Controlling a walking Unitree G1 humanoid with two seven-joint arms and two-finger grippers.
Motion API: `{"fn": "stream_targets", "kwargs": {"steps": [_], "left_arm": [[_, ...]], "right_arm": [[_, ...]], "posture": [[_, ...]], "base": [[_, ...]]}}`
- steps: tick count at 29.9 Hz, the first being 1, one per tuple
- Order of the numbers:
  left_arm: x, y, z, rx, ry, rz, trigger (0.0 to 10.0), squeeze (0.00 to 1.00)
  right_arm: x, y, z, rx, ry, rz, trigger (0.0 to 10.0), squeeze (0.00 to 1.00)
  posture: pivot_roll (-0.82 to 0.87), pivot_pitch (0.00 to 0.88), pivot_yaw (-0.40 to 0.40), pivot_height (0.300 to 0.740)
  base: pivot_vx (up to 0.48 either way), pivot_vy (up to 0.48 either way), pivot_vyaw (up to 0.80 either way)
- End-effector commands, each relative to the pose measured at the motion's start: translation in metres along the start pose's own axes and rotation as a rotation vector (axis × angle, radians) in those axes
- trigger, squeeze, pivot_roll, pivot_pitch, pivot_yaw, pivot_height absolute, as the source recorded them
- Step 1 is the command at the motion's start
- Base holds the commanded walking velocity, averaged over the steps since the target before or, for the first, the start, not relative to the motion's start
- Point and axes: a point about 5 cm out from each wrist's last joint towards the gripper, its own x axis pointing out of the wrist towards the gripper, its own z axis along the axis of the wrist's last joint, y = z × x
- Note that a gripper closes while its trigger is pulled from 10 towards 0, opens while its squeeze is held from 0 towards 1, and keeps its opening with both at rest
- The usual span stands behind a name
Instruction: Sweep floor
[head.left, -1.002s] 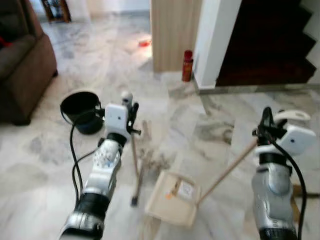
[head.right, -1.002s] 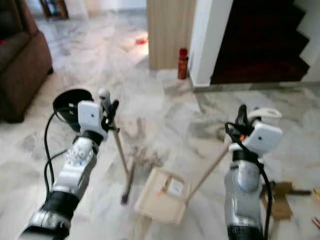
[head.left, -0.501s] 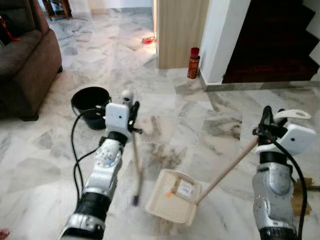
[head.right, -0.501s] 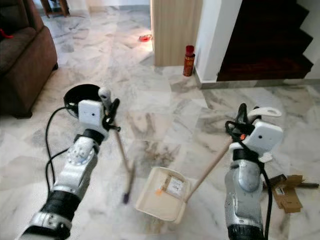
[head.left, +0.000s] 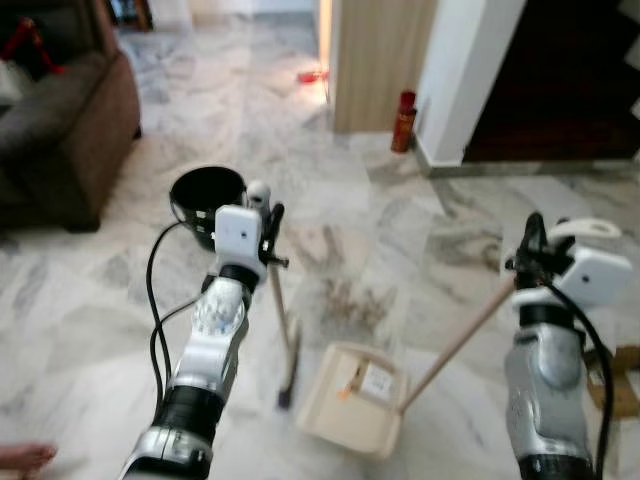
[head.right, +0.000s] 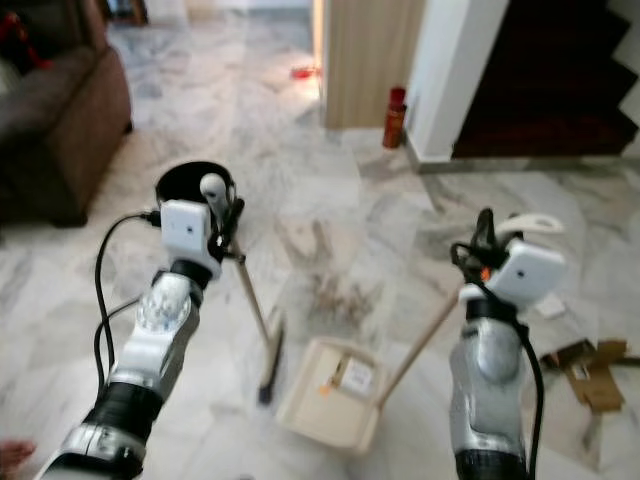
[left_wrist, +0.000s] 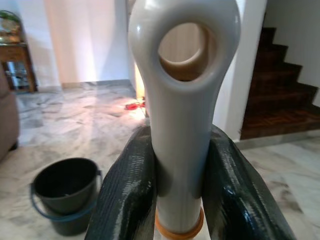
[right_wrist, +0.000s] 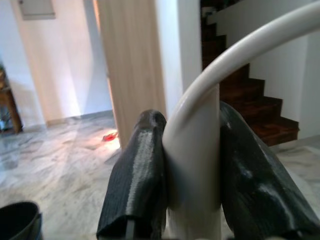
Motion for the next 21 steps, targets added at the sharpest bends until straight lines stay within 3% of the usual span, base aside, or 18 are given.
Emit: {"fn": "stream_targets", "kwargs": {"steps": [1, 10, 21], "left_arm": [[0.0037, 0.0022, 0.0104, 0.035, -0.043, -0.001, 10.0, 0.0], [0.0042, 0.0022, 0.0109, 0.034, -0.045, -0.001, 10.0, 0.0], [0.0031, 0.002, 0.0088, 0.044, -0.036, 0.006, 10.0, 0.0]], "right_arm": [[0.004, -0.0029, 0.0101, 0.023, -0.049, -0.017, 10.0, 0.0], [0.0043, -0.0025, 0.01, 0.026, -0.049, -0.015, 10.0, 0.0], [0.004, -0.0004, 0.0116, 0.044, -0.057, 0.015, 10.0, 0.0]], "posture": [[0.07, 0.073, 0.001, 0.74], [0.07, 0.072, 0.003, 0.74], [0.07, 0.074, 0.004, 0.74]], "base": [[0.0, 0.311, 0.0], [0.0, 0.306, 0.0], [0.0, 0.0, 0.0]]}}
